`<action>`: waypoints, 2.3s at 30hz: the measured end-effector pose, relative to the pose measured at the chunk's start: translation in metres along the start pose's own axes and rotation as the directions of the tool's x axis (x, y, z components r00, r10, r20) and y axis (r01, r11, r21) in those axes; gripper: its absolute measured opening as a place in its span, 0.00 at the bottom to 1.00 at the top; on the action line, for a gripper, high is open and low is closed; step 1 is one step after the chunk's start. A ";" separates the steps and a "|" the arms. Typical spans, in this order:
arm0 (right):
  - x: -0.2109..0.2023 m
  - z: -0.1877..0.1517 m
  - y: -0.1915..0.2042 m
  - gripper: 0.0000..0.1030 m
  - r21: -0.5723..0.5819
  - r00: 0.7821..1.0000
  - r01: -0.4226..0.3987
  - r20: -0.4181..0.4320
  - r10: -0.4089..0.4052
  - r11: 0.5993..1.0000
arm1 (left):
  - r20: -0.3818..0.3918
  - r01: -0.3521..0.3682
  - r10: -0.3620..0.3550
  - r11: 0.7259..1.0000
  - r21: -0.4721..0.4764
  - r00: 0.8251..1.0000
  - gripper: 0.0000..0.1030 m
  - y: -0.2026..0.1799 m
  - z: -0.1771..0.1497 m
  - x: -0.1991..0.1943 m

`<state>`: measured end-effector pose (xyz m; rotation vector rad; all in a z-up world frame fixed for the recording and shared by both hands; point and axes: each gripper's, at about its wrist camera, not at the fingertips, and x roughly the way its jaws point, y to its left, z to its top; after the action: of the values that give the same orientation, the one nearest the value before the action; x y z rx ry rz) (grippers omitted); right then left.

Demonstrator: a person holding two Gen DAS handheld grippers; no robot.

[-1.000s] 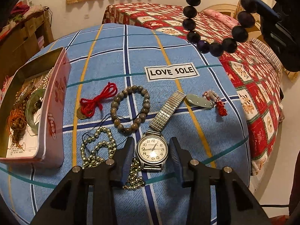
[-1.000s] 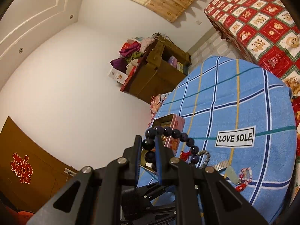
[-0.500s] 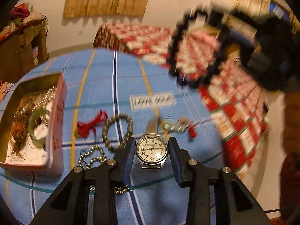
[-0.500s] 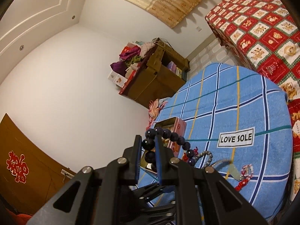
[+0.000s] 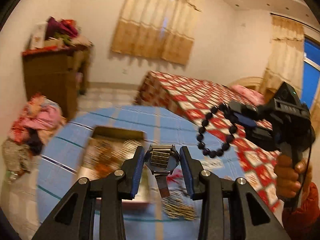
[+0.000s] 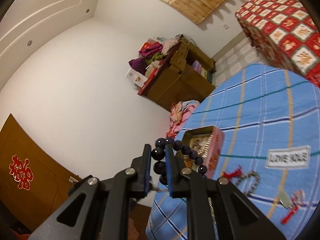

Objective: Organize jewelry
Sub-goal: 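Grasp the silver wristwatch band with the left gripper while the right gripper holds the bracelet, then lower the bracelet and watch into the pink tin and open both grippers, then withdraw both grippers from the tin toward the remaining jewelry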

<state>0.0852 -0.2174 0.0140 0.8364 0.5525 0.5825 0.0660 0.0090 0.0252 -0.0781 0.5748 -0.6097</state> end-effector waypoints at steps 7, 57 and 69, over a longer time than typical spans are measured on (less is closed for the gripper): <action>0.073 0.008 -0.009 0.16 -0.008 0.999 0.016 -0.044 -0.016 1.000 | 0.036 -0.137 0.137 0.991 -0.011 0.990 0.36 0.042 0.018 0.029; -0.020 -0.100 -0.031 0.35 -0.096 0.877 0.474 -0.041 -0.479 0.875 | -0.146 -0.313 0.305 0.949 -0.038 0.941 0.64 0.031 -0.066 -0.016; -0.013 -0.138 -0.026 0.60 -0.190 0.866 0.457 -0.128 -0.484 0.869 | -0.192 -0.247 0.249 0.968 0.032 0.949 0.64 -0.007 -0.096 -0.016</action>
<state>-0.0077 -0.1687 -0.0805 0.4771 0.8310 0.2386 0.0003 0.0216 -0.0465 0.0615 0.7591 -0.3758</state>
